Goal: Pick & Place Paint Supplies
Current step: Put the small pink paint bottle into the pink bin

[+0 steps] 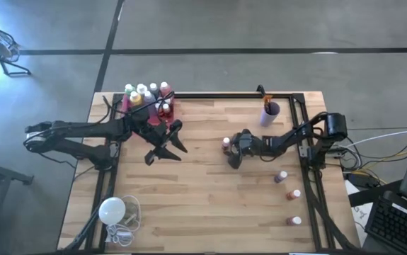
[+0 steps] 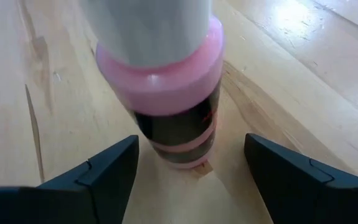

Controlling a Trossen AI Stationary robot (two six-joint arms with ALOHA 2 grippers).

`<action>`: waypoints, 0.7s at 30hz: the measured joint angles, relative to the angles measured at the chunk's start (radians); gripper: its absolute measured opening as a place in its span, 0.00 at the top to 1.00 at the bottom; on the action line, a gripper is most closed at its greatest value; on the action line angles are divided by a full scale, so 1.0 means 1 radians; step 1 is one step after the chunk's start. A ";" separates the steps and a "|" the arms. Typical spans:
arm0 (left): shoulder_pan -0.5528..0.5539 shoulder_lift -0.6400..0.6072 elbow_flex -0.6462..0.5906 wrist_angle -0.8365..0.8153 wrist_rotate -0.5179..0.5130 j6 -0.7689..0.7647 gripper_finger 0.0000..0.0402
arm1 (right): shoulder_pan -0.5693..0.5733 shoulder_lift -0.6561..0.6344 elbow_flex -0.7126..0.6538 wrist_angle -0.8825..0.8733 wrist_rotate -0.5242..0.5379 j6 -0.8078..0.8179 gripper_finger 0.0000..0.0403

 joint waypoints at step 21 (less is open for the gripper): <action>0.000 0.000 0.000 0.000 0.000 0.011 0.57 | 0.001 0.010 0.043 -0.019 -0.031 -0.029 0.36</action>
